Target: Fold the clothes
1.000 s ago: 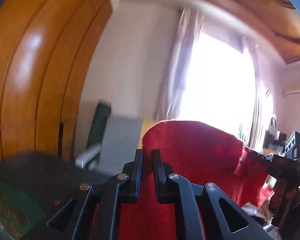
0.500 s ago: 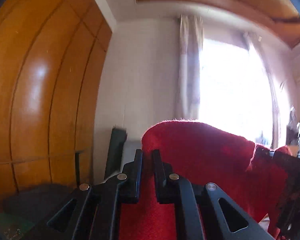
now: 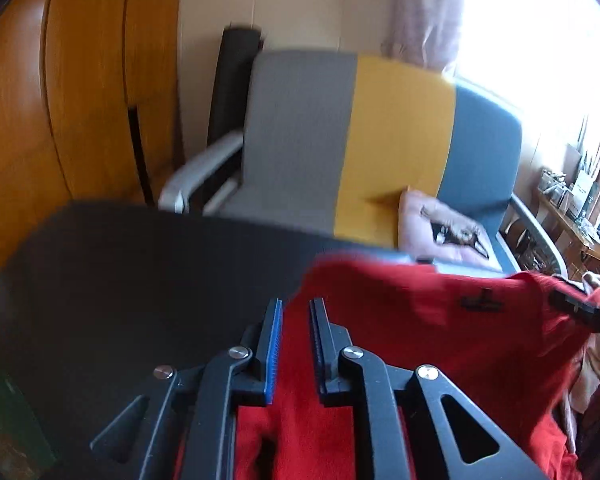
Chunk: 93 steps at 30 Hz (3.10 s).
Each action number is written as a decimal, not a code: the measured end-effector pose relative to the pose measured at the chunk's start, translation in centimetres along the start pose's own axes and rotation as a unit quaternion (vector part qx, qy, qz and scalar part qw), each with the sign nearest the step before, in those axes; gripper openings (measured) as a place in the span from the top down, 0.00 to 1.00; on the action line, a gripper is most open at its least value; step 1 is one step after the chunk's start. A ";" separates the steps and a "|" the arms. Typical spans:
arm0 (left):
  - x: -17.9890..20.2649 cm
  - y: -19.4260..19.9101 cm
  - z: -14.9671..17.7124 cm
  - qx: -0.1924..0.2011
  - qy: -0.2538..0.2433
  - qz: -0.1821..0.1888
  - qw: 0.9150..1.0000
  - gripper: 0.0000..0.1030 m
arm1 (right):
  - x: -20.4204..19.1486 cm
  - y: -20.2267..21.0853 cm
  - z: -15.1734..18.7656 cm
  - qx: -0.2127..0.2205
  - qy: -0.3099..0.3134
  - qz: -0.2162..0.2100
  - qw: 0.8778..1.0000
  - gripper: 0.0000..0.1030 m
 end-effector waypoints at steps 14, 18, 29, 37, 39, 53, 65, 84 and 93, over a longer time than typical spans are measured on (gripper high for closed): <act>-0.2 -0.9 15.2 -0.080 -0.013 0.002 0.997 0.66 | 3.2 -3.4 13.3 -0.055 0.098 0.064 0.992 0.19; 0.6 -2.3 14.2 -0.077 -0.031 0.002 0.997 0.56 | 4.1 -4.5 13.3 -0.080 0.140 0.085 0.983 0.00; -4.1 0.7 10.8 -0.052 0.072 0.074 0.993 0.68 | 5.7 -4.4 13.5 -0.086 0.155 0.093 0.980 0.00; -13.1 9.6 17.6 -0.054 0.209 0.087 0.973 0.62 | 5.3 -3.5 13.7 -0.078 0.156 0.092 0.980 0.00; -13.2 10.2 20.1 -0.076 0.233 0.112 0.963 0.61 | 5.3 -3.3 13.7 -0.078 0.158 0.094 0.980 0.00; -12.7 6.4 21.1 -0.095 0.319 0.078 0.940 0.61 | 4.9 -3.4 14.1 -0.076 0.156 0.112 0.978 0.00; -12.4 4.4 19.4 -0.066 0.314 0.090 0.943 0.92 | 4.3 -4.3 13.9 -0.076 0.150 0.105 0.980 0.00; -27.2 13.5 8.9 0.074 0.298 -0.118 0.944 0.85 | 3.1 -4.1 14.7 -0.073 0.142 0.108 0.981 0.00; -27.2 8.1 10.4 -0.020 0.355 -0.077 0.931 0.74 | 3.2 -4.2 14.6 -0.073 0.142 0.106 0.982 0.00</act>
Point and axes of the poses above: each gripper's, at about its wrist camera, not at the fingertips, and y roughly against the way its jaws point, x to its right, z to its underside, the point moved 6 cm from there along -y, roughly the way its jaws point
